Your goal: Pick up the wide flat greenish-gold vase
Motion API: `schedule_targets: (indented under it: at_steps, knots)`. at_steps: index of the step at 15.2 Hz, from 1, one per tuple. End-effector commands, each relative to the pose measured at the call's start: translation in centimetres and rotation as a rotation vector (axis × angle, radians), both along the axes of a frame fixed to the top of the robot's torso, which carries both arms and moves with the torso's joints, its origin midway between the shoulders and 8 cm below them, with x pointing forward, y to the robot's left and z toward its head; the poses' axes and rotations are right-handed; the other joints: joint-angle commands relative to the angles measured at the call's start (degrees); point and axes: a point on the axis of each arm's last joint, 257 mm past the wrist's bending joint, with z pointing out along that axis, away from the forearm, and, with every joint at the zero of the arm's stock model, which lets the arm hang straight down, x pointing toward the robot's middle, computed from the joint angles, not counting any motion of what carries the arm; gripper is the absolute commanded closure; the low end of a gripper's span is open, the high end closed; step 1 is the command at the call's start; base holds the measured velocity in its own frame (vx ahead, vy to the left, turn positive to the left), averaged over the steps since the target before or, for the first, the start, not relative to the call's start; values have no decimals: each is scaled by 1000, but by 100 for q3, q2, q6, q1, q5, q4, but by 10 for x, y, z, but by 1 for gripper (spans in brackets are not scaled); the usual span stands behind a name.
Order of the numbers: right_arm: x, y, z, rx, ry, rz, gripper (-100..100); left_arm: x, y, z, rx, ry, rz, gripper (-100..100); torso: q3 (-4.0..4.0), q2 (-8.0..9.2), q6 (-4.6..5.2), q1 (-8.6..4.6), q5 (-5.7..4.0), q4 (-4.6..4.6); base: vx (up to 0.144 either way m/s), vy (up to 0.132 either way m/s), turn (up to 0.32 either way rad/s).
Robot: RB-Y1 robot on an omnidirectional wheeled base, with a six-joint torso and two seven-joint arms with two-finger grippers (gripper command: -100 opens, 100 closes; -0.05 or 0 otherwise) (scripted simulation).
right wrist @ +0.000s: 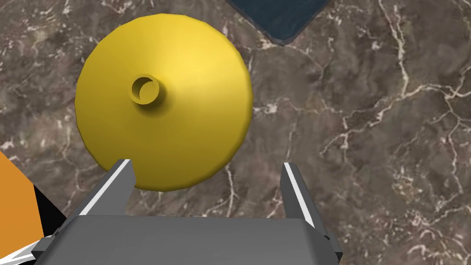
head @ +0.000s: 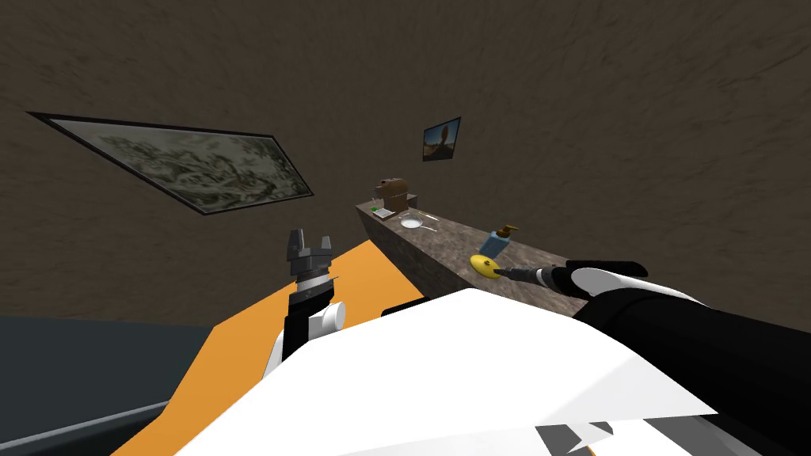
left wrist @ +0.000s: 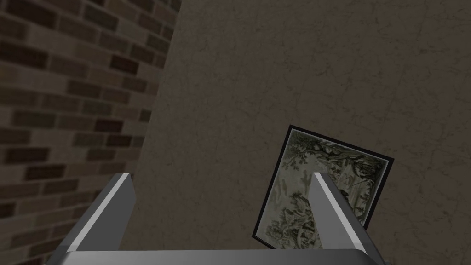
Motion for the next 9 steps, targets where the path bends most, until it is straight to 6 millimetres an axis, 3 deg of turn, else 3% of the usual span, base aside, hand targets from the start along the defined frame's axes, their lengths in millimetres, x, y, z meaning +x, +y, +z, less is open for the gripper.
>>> schedule_targets:
  at_steps: [1,9]
  knots:
    - [-8,2,4,50,22,-37,-100,0,0,0,0,0,0,0,0,0,0,0,0,0,61,9,78]
    - [-30,9,14,157,98,-103,-100,0,0,0,0,0,0,0,0,0,0,-3,-1,0,58,5,68]
